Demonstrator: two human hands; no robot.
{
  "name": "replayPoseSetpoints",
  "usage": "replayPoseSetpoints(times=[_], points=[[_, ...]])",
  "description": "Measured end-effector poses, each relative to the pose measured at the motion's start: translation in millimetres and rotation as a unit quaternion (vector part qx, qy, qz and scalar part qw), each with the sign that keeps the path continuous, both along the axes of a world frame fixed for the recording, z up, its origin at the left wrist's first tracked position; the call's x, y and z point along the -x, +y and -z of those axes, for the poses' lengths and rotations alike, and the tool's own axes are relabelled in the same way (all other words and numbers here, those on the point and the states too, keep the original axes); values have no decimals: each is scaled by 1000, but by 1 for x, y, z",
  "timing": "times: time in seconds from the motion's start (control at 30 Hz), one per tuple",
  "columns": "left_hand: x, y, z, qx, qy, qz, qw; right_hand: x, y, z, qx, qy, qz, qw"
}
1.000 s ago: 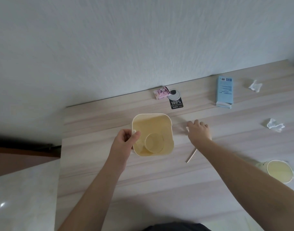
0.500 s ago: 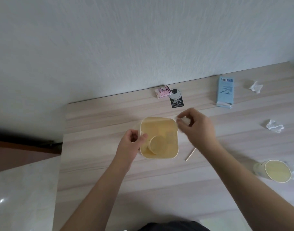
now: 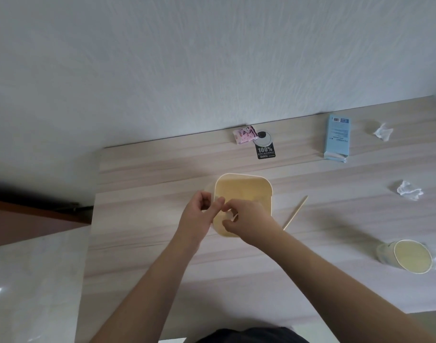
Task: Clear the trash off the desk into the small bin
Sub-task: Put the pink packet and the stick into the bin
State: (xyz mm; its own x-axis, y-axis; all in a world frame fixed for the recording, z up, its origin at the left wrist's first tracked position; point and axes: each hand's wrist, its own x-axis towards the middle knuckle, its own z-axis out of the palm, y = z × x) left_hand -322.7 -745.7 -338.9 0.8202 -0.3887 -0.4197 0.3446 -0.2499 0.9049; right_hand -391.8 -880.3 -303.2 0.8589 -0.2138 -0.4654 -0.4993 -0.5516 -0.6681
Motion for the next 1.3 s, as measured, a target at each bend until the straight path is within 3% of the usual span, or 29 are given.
replayPoseSetpoints(times=[0.17, 0.33, 0.57, 0.7, 0.87, 1.1, 1.3], points=[[-7, 6, -1, 15, 9, -22, 1000, -5, -7, -2, -82, 8, 34, 996], [-21, 13, 4, 9, 19, -37, 999, -20, -45, -21, -95, -94, 124, 983], [-44, 18, 14, 10, 25, -69, 997, -89, -97, -23, 25, -153, 166, 974], [-49, 20, 14, 18, 27, -82, 996, -133, -117, 5, 116, -135, 133, 975], [-50, 29, 4, 38, 30, -93, 995, -171, -130, 64, 197, -33, 57, 978], [-52, 43, -10, 80, 42, -130, 987, -192, -136, 109, 290, 88, -107, 947], [-44, 49, -13, 71, 47, -146, 986, -191, -137, 127, 375, 70, -160, 910]])
